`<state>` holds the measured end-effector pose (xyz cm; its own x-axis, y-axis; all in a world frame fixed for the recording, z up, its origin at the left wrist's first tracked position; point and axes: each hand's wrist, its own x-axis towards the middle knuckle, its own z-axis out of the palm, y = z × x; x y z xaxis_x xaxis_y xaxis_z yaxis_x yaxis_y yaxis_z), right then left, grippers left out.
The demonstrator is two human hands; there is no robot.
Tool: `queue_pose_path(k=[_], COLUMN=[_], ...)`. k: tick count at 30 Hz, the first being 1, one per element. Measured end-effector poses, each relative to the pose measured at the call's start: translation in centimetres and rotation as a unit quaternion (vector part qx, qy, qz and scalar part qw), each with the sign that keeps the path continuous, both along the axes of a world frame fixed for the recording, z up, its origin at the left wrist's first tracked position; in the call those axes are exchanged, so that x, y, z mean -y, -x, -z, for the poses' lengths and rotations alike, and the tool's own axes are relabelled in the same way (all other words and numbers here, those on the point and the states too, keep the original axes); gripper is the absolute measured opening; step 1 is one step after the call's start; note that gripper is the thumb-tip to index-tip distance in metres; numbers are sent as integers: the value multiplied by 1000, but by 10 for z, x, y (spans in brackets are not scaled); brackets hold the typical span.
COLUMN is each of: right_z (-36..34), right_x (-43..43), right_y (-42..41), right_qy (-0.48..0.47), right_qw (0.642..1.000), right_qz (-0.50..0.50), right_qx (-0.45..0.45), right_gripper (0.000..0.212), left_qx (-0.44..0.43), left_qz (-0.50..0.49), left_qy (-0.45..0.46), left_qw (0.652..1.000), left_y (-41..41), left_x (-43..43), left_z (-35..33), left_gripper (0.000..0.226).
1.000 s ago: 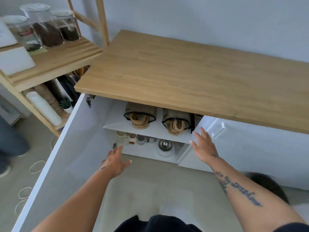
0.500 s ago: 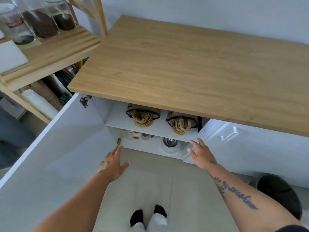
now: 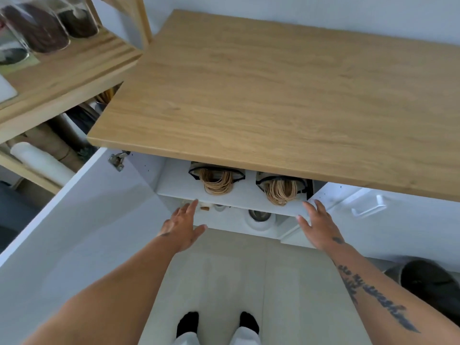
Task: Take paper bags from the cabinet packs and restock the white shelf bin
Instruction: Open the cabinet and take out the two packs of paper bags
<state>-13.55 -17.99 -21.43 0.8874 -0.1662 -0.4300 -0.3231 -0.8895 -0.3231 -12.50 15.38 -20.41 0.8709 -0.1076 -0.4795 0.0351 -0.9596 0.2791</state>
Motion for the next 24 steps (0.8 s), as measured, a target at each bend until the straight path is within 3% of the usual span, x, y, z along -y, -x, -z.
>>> queue_pose_path(k=[8,15,24], right_z=[22,45,88], right_x=[-9,1,27], right_y=[-18,-59,-110], right_qy=[8,32,-5], right_qw=[998,997,988], right_qz=[50,16,13], right_qx=[37,65,154], right_gripper=[53,55,49], left_qx=[0,76,171], left_qz=[46,39,6], left_qy=[18,95,136], left_qw=[999,992,976], left_y=[-55,-102,-166], left_x=[-30,-36,-5], left_z=[49,75,125], left_gripper=[73,65,56])
